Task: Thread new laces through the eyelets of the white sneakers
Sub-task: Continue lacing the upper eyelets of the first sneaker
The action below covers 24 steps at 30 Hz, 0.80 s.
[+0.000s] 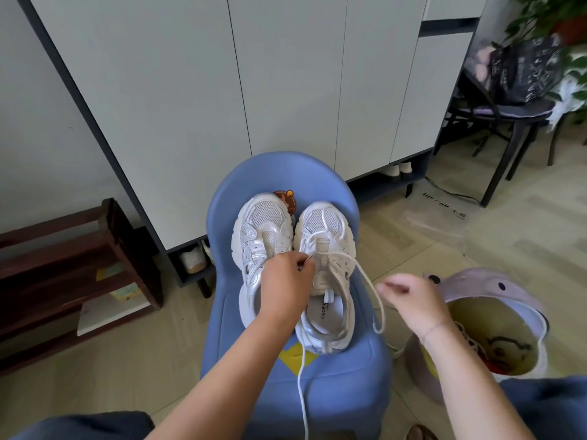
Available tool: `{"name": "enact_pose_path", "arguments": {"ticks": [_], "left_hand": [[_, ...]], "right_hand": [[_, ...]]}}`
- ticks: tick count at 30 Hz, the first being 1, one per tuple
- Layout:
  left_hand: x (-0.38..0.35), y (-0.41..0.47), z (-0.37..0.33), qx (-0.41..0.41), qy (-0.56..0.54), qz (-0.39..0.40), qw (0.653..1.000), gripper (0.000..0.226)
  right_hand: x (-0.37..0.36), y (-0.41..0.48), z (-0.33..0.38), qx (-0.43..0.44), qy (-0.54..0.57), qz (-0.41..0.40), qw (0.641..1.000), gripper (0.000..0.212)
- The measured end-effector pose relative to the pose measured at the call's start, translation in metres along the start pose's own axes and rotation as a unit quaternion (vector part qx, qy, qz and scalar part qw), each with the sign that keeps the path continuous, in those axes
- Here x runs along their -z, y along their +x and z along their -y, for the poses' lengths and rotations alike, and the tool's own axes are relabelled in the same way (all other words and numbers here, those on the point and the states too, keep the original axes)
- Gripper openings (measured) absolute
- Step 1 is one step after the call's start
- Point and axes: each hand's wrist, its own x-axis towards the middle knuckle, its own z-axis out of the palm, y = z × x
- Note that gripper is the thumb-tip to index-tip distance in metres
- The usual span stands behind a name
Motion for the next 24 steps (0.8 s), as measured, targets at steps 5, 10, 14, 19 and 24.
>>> {"name": "enact_pose_path", "arguments": {"ticks": [5, 10, 14, 19, 24], "left_hand": [[0.000, 0.001, 0.000, 0.003, -0.005, 0.004, 1.000, 0.028], [0.001, 0.001, 0.001, 0.001, -0.007, 0.006, 1.000, 0.028], [0.002, 0.001, 0.002, -0.001, -0.004, 0.003, 1.000, 0.030], [0.001, 0.001, 0.000, -0.003, -0.008, -0.008, 1.000, 0.030], [0.000, 0.001, 0.002, 0.003, -0.011, -0.007, 1.000, 0.029]], "right_hand": [[-0.023, 0.029, 0.053, 0.131, 0.056, 0.005, 0.990, 0.011], [-0.047, 0.048, 0.063, 0.138, 0.016, 0.036, 0.990, 0.015], [-0.052, 0.047, 0.068, 0.148, -0.060, 0.045, 0.986, 0.013], [-0.043, 0.028, 0.057, 0.182, -0.037, -0.004, 0.983, 0.042], [-0.024, -0.013, 0.016, 0.112, -0.008, 0.011, 0.994, 0.018]]}}
